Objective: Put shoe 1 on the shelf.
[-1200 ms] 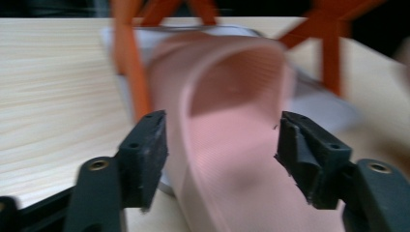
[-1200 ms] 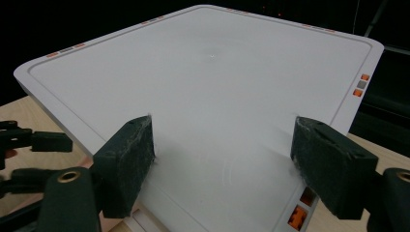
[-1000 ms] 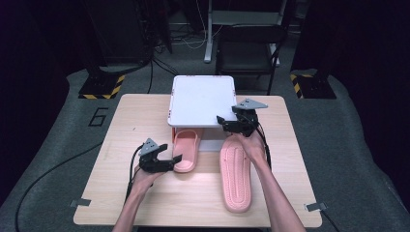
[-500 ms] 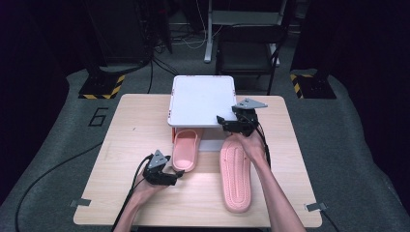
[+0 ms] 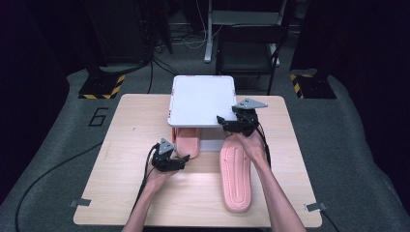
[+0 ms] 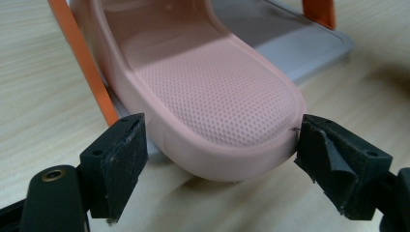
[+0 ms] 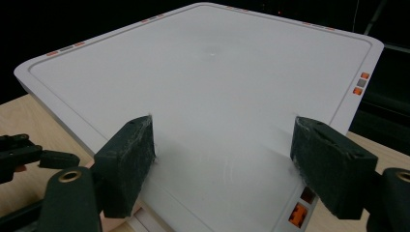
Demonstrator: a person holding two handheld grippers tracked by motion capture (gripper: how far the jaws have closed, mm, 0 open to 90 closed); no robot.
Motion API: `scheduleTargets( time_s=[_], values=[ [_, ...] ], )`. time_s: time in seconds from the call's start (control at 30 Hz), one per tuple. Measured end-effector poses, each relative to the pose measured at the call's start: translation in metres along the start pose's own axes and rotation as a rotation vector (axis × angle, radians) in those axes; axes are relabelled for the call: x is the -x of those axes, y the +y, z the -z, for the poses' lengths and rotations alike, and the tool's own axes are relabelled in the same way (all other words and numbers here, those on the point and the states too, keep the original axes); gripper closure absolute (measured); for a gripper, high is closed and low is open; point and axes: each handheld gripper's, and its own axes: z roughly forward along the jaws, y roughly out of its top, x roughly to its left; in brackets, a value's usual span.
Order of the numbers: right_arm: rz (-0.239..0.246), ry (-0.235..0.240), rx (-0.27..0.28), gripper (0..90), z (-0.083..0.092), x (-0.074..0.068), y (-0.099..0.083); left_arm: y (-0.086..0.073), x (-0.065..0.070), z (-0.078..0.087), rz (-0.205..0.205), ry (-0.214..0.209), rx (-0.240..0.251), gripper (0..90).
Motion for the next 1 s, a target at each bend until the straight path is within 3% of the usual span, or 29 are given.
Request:
scheduleTargets(
  time_s=[0.13,0.3,0.73,0.77,0.9,0.97,1.0],
  values=[
    [0.001,0.001,0.001,23.3,0.000,0.000,0.000,0.006,-0.004,-0.008,-0.009,0.020,-0.006,18.8],
    [0.004,0.004,-0.003,23.3,0.000,0.001,0.000,0.009,-0.010,-0.015,0.022,0.039,-0.003,18.8],
    [0.004,0.003,0.003,23.4,0.000,0.000,0.000,0.013,-0.011,-0.021,0.022,0.037,-0.004,18.7],
    [0.001,0.003,0.010,23.2,0.000,0.000,-0.001,0.013,-0.010,-0.019,0.027,0.026,-0.004,18.6],
    [-0.006,-0.006,0.034,22.3,0.002,-0.001,-0.003,0.011,-0.004,-0.003,0.024,-0.020,0.072,18.0],
    [-0.011,-0.016,0.056,21.1,0.006,-0.001,-0.006,0.010,-0.003,0.011,0.015,-0.038,0.107,16.5],
    [-0.031,-0.018,0.082,20.4,0.011,-0.002,-0.008,0.010,-0.003,0.027,0.006,-0.065,0.140,15.9]
  ],
)
